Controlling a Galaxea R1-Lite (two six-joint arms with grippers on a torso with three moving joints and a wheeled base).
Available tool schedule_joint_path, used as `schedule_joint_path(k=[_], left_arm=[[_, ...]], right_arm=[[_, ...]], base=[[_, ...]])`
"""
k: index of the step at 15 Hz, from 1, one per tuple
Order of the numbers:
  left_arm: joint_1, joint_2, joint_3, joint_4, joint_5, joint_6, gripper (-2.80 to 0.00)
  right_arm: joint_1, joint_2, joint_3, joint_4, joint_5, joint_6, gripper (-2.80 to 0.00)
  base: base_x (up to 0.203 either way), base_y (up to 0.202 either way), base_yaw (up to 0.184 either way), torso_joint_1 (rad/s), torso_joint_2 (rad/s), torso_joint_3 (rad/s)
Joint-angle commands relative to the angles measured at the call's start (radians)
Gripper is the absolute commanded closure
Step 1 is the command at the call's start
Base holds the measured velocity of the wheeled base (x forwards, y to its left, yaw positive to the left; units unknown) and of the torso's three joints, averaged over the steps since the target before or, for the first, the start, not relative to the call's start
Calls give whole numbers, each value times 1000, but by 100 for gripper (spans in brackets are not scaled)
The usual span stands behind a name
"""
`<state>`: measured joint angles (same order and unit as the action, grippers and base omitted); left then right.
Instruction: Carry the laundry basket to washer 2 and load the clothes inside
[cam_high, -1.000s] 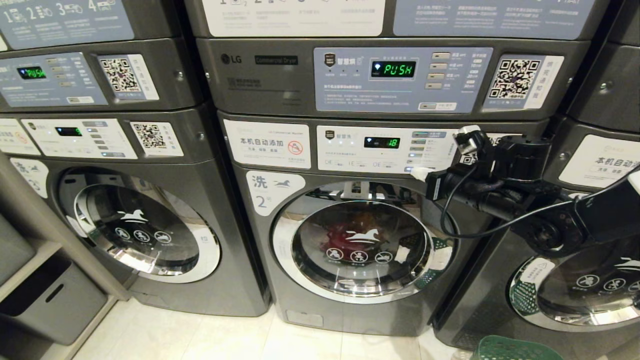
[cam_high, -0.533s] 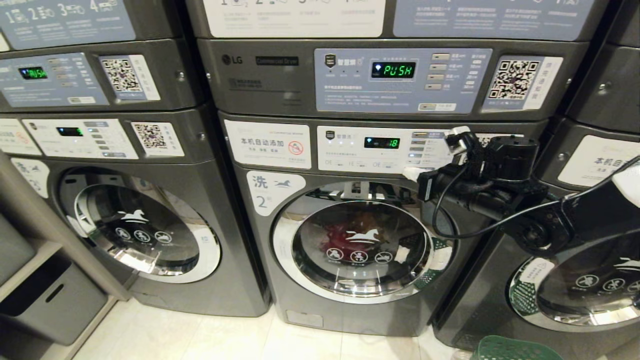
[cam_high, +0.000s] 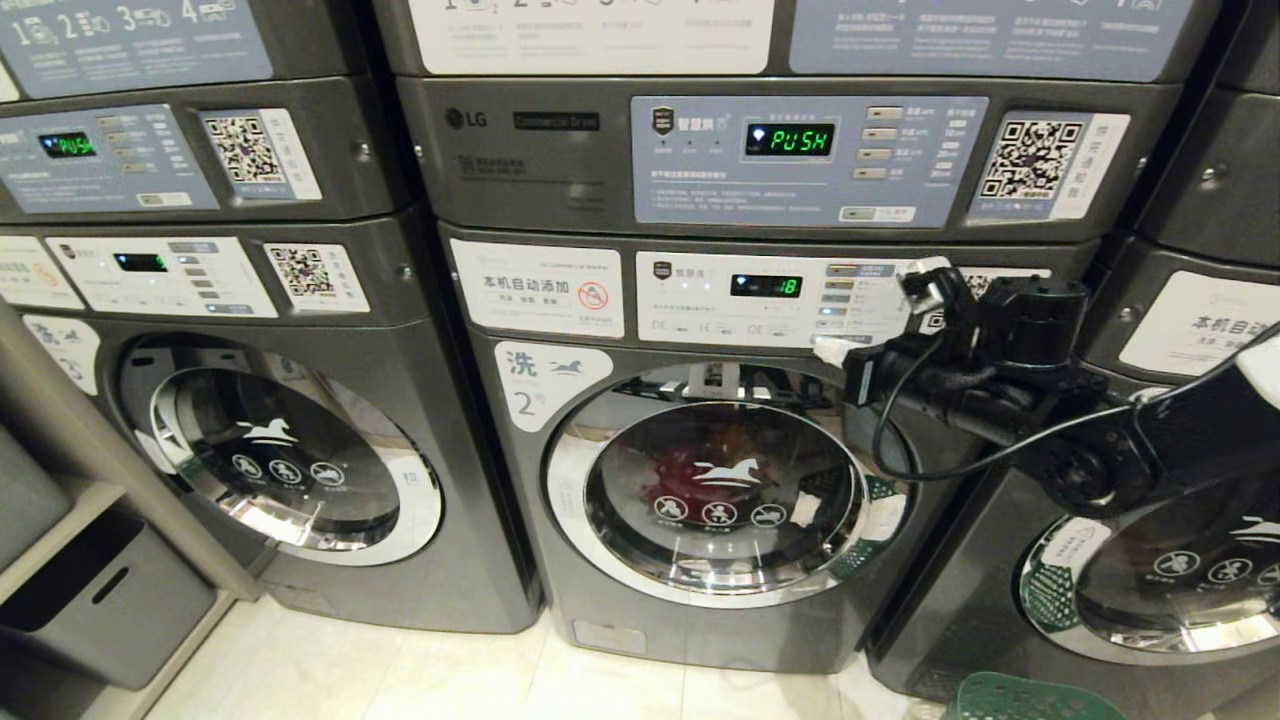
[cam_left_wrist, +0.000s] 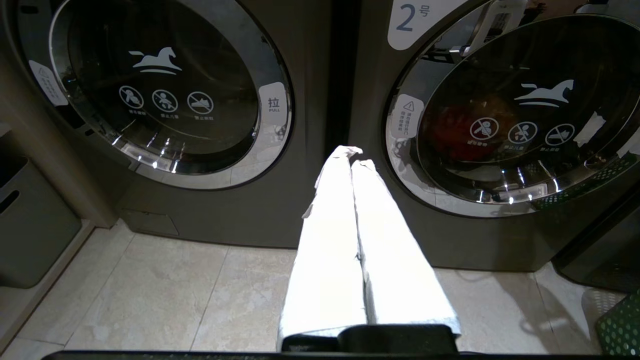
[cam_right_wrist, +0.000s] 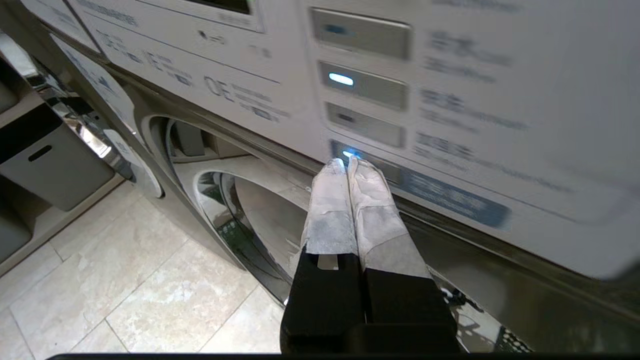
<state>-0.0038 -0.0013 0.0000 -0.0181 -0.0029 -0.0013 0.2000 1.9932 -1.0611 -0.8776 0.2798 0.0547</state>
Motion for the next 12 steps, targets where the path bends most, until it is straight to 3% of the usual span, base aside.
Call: schedule_joint_path(k=[1, 5, 7, 12], left_arm=[[1, 0, 6, 0, 0, 0, 0], [-1, 0, 6, 0, 0, 0, 0], [1, 0, 6, 0, 0, 0, 0], [1, 0, 6, 0, 0, 0, 0]], right_arm=[[9, -96, 52, 3, 11, 0, 0], [23, -314, 221, 68, 7, -9, 0], [21, -461, 324, 87, -32, -13, 0], [24, -850, 798, 127, -100, -31, 0]], base=[[0, 0, 0, 0, 0, 0], [0, 0, 0, 0, 0, 0], [0, 0, 0, 0, 0, 0], [0, 0, 0, 0, 0, 0]])
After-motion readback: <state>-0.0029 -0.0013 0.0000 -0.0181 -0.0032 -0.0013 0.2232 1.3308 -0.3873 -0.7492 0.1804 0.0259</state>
